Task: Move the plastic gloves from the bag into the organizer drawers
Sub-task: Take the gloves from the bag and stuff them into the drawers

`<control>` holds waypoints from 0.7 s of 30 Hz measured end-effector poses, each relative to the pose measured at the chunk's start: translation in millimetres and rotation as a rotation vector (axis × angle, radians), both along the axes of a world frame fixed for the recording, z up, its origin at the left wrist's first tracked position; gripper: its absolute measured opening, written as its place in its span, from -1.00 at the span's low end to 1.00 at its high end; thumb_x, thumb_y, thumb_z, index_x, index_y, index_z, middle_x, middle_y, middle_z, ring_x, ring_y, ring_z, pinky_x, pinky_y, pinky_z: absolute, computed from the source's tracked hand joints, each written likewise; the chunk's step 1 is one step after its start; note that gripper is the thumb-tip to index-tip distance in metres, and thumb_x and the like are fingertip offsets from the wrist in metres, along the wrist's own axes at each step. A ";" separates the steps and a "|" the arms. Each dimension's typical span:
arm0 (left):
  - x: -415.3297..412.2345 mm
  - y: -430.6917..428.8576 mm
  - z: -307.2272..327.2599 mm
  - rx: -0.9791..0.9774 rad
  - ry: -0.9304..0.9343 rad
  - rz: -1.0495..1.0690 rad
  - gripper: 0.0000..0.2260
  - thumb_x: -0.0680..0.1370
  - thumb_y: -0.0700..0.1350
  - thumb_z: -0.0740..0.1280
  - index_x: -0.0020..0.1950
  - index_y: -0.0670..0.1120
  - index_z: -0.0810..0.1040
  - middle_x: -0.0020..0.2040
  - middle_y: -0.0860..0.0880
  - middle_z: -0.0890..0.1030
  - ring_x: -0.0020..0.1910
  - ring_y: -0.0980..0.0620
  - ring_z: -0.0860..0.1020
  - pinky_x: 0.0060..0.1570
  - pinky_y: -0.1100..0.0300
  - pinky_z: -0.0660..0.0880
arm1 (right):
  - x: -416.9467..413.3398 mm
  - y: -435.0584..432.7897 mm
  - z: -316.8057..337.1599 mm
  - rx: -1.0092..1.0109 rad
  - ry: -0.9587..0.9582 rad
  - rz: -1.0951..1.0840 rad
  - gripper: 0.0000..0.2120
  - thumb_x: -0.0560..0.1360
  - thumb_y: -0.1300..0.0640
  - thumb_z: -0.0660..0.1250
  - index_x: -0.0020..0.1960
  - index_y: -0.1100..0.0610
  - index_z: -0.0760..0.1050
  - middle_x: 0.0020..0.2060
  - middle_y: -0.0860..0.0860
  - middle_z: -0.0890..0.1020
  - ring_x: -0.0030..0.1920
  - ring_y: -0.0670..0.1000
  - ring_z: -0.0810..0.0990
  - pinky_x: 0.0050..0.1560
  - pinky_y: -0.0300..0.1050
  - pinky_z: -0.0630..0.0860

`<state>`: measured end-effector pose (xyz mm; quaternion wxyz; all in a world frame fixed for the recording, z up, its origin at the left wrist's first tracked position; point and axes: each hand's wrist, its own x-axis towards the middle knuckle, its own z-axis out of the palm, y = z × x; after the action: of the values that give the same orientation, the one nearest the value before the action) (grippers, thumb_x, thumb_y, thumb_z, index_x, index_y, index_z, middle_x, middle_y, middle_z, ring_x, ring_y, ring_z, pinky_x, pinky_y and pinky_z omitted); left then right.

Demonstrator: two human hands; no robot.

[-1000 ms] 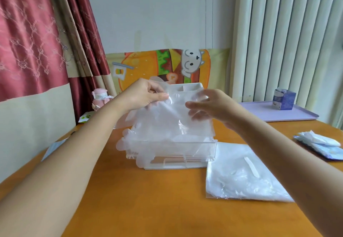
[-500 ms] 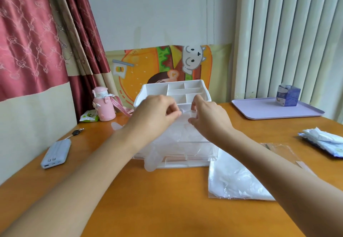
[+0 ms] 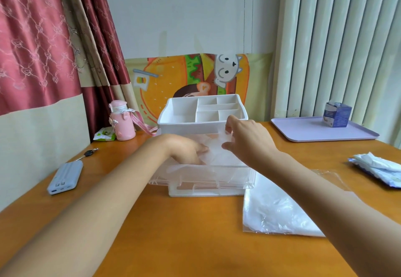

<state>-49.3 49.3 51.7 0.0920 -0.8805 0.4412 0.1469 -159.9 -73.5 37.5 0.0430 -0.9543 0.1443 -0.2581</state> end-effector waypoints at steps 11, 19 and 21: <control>21.7 0.0 -16.1 -0.138 -0.006 -0.082 -0.30 0.52 0.27 0.28 0.56 0.04 0.13 0.53 0.08 0.23 0.47 -0.01 0.25 0.43 0.05 0.24 | -1.9 27.3 15.5 0.057 0.512 0.129 -0.67 0.57 0.19 0.25 0.32 0.17 0.45 0.20 0.10 0.54 0.18 0.10 0.51 0.15 -0.12 0.44; 22.2 13.8 -4.9 -0.149 -0.043 -0.082 -0.36 0.53 0.11 0.35 0.54 0.00 0.21 0.50 0.04 0.31 0.46 0.00 0.29 0.41 0.08 0.28 | 15.6 39.1 26.3 -0.022 0.843 0.163 -0.58 0.64 -0.01 0.11 0.43 0.16 0.27 0.24 0.06 0.44 0.24 0.08 0.39 0.11 -0.19 0.24; 15.7 18.3 5.4 -0.136 -0.042 -0.058 -0.34 0.51 0.16 0.36 0.54 0.03 0.21 0.50 0.09 0.29 0.46 0.04 0.29 0.40 0.15 0.27 | 26.2 39.0 22.4 -0.066 0.856 0.100 -0.50 0.62 -0.09 0.12 0.45 0.18 0.27 0.32 0.08 0.44 0.29 0.11 0.40 0.21 -0.13 0.30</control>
<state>-33.6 67.6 57.2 0.0452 -0.8745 0.4733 0.0955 -133.8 -34.5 59.9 -0.0390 -0.9820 0.0945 0.1589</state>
